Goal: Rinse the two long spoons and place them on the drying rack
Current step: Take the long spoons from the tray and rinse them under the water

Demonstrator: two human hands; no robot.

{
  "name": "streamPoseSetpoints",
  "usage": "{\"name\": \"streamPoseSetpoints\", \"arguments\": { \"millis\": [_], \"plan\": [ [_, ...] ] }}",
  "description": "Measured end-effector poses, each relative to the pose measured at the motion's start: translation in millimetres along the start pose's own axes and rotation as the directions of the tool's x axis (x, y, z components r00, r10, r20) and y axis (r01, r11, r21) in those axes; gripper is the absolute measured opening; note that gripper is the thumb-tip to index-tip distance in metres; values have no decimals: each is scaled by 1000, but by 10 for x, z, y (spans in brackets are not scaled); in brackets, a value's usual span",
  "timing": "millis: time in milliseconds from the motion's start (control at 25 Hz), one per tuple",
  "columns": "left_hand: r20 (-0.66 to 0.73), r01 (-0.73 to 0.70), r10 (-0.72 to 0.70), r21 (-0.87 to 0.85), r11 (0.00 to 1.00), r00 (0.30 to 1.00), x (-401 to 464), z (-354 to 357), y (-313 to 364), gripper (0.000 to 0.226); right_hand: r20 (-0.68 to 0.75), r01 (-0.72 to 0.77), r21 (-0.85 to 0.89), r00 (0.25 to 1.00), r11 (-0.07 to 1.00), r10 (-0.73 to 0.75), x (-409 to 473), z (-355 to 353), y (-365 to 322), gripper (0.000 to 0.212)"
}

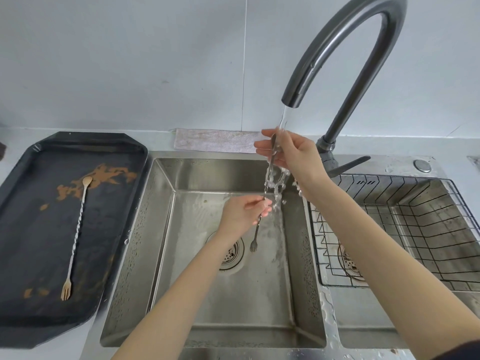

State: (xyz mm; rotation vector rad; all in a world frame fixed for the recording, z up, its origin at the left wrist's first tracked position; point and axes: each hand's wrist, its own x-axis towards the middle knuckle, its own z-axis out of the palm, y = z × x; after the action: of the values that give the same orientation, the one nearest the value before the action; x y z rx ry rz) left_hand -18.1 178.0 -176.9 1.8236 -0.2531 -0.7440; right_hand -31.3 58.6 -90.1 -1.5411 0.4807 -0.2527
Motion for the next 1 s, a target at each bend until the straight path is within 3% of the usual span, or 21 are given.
{"name": "streamPoseSetpoints", "arguments": {
  "millis": [200, 320, 520, 600, 720, 800, 920, 1000],
  "plan": [
    [-32, -19, 20, 31, 999, 999, 106, 4, 45, 15, 33, 30, -10, 999, 1000, -29, -42, -78, -10, 27],
    [-45, -79, 88, 165, 983, 995, 123, 1, 123, 22, 44, 48, -48, 998, 998, -46, -65, -80, -51, 26],
    [-33, -151, 174, 356, 922, 984, 135, -6, 206, 28, 59, 47, -280, 998, 959, -31, -69, -116, 1, 32],
    [-38, -163, 187, 342, 925, 982, 145, -17, 203, 31, 68, 4, -357, 997, 934, 22, -87, -157, 149, 35],
    [-36, -55, 53, -69, 996, 998, 96, -78, 264, 26, 86, -125, -419, 980, 899, 177, -142, -214, 427, 38],
    [4, 26, -26, -341, 940, 1000, 51, -139, 325, 23, 124, -269, -401, 931, 876, 343, -173, -260, 569, 44],
    [72, 122, -100, -716, 687, 992, 58, -248, 357, 22, 199, -475, -196, 837, 858, 509, -239, -312, 605, 53],
    [86, 149, -143, -836, 529, 986, 76, -298, 330, 22, 256, -531, 18, 821, 847, 510, -260, -322, 566, 56]
  ]
}}
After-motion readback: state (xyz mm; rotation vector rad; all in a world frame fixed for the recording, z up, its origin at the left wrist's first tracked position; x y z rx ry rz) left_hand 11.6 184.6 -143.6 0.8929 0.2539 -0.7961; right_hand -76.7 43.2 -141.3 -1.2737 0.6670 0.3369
